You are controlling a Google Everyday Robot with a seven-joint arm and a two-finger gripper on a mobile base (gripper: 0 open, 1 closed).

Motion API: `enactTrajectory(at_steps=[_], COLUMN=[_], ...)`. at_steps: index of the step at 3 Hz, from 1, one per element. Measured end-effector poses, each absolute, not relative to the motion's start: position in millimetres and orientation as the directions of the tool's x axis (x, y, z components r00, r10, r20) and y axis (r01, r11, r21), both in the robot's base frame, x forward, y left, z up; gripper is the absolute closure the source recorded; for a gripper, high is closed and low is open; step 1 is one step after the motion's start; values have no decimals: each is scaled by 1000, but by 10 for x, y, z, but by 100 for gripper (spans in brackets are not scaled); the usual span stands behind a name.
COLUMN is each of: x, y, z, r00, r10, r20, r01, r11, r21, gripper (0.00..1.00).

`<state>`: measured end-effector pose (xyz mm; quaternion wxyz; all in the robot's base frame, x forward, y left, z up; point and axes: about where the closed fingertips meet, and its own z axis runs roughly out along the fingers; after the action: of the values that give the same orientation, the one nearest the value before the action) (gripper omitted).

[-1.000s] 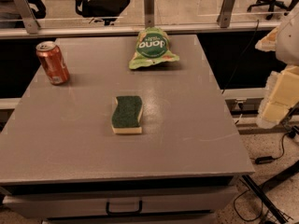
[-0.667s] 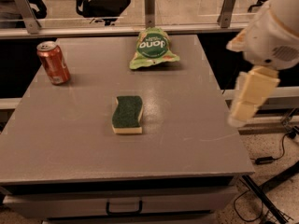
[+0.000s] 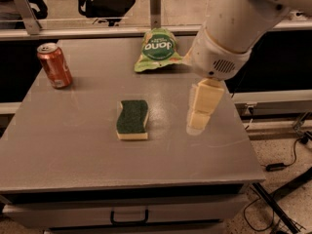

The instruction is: Pick sponge

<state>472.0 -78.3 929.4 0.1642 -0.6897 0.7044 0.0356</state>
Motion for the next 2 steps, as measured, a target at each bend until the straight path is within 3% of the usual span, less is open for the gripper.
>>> enactTrajectory(at_steps=[2], x=[4871], y=[54], z=[8763], r00=[79], r10=[-945], r20=[-319], r01=[-994], r11=[-52], r21=[-91], gripper=[0])
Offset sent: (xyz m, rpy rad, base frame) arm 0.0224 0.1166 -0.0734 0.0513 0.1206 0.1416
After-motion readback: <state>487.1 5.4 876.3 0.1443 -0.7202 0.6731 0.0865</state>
